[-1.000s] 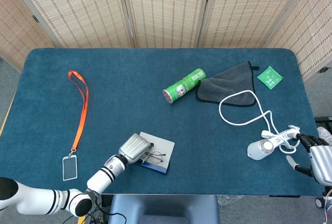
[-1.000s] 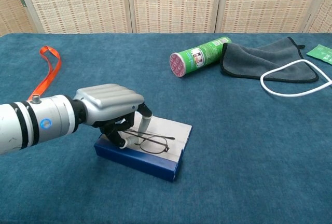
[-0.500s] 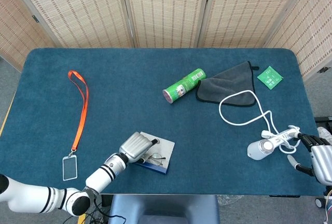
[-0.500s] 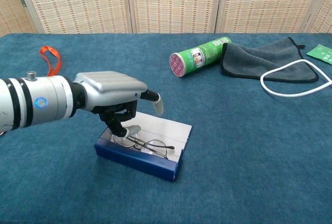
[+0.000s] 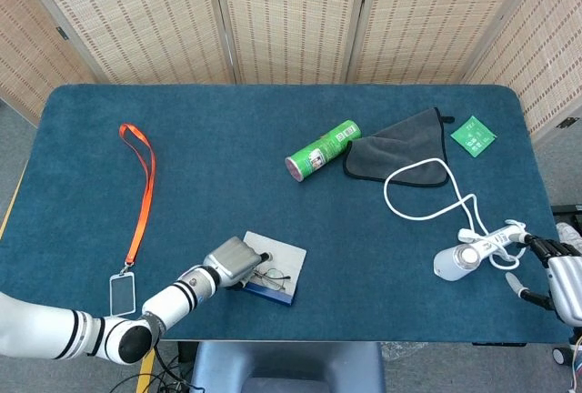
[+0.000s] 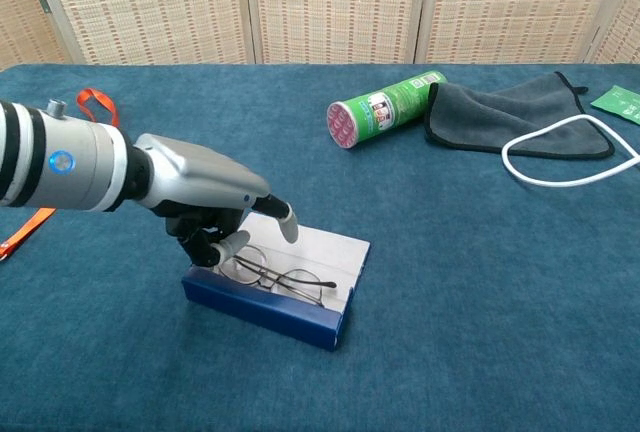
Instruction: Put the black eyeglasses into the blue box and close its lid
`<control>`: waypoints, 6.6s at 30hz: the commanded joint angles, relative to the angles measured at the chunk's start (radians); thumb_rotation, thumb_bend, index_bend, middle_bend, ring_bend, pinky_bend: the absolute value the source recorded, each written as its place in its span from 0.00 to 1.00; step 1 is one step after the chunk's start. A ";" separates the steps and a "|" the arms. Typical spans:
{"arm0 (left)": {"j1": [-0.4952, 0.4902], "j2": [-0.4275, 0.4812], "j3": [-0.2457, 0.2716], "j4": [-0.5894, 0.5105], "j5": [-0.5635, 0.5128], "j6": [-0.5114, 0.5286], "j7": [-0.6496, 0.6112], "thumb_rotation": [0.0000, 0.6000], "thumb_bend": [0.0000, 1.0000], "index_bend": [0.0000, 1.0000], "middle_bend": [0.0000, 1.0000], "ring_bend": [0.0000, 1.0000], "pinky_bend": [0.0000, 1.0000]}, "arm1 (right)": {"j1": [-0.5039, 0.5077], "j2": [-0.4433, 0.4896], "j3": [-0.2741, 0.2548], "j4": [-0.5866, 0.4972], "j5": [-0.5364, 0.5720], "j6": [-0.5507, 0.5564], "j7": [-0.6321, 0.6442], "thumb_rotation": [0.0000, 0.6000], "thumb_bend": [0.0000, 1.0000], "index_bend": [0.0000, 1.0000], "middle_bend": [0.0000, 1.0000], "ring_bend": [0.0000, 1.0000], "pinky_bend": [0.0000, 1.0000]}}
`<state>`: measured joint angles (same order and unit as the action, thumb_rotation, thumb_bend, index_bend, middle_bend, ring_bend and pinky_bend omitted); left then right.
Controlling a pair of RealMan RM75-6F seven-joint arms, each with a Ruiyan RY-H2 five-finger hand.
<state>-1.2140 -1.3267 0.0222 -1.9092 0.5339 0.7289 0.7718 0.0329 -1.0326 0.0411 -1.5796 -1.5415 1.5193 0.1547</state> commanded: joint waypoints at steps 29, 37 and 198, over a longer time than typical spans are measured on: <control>-0.177 -0.006 0.168 -0.100 -0.122 0.061 -0.006 1.00 0.79 0.35 0.97 1.00 1.00 | 0.001 -0.009 0.001 0.017 -0.005 0.001 0.013 1.00 0.26 0.29 0.39 0.42 0.38; -0.119 0.004 0.168 -0.100 -0.033 0.117 -0.075 1.00 0.78 0.20 0.97 1.00 1.00 | -0.002 -0.006 0.001 0.012 -0.006 0.006 0.010 1.00 0.26 0.29 0.39 0.42 0.38; 0.330 0.026 -0.053 0.348 0.195 0.079 -0.304 1.00 0.38 0.24 0.96 1.00 1.00 | -0.021 -0.013 0.007 0.019 -0.027 0.052 0.016 1.00 0.26 0.29 0.40 0.46 0.43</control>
<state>-0.8932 -1.3443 -0.0334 -1.5285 0.7358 0.8433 0.4975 0.0116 -1.0456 0.0478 -1.5606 -1.5682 1.5710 0.1709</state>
